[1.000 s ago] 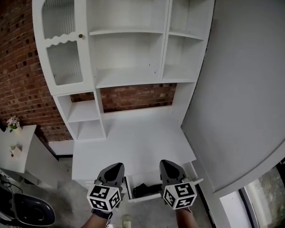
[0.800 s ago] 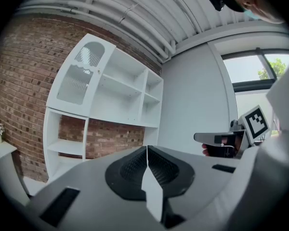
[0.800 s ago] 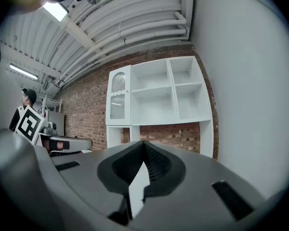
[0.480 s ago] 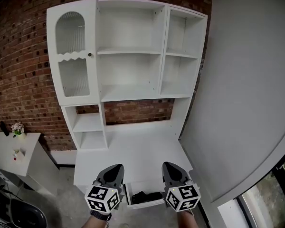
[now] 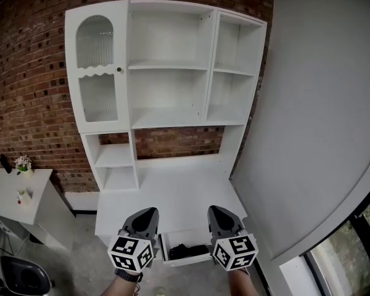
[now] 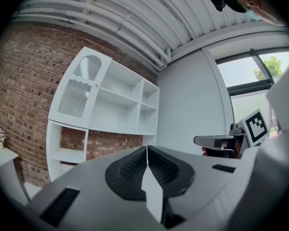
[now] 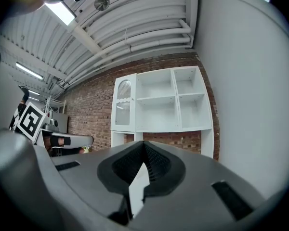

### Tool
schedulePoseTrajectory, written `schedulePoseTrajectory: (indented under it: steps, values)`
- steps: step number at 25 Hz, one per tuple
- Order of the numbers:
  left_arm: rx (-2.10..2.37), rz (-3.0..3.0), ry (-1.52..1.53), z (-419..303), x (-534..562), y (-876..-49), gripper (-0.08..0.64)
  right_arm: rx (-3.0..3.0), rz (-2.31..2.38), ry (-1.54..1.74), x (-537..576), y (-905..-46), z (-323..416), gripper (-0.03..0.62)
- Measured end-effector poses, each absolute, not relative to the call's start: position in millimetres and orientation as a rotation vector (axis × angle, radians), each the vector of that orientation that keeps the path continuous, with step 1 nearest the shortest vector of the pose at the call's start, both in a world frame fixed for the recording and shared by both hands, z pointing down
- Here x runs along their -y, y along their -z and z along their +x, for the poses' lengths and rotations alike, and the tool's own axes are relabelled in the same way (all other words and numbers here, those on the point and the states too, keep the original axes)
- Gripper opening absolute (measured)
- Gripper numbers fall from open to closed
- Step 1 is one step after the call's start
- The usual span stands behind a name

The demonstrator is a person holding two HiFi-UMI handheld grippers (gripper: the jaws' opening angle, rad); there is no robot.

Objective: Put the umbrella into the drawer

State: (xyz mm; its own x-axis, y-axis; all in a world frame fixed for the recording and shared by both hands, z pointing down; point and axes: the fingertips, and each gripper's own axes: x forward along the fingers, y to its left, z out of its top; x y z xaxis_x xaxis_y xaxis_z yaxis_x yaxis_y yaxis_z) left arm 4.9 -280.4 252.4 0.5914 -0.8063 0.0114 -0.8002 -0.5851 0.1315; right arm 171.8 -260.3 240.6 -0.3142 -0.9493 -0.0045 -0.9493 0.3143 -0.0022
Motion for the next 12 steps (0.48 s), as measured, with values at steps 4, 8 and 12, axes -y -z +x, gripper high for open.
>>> schedulePoseTrajectory:
  steps: [4,8,12]
  values:
    - [1.359,2.696,0.079,5.7,278.2,-250.0,0.011,-2.550,-1.832,-0.005,257.7,-238.4,168.8,0.003]
    - [1.361,2.701,0.091,6.0,274.9,-246.5,0.011,-2.558,-1.826,-0.013,255.2,-236.4,168.6,0.003]
    - [1.367,2.696,0.089,2.8,274.0,-248.5,0.011,-2.560,-1.823,-0.009,254.5,-237.8,166.4,0.003]
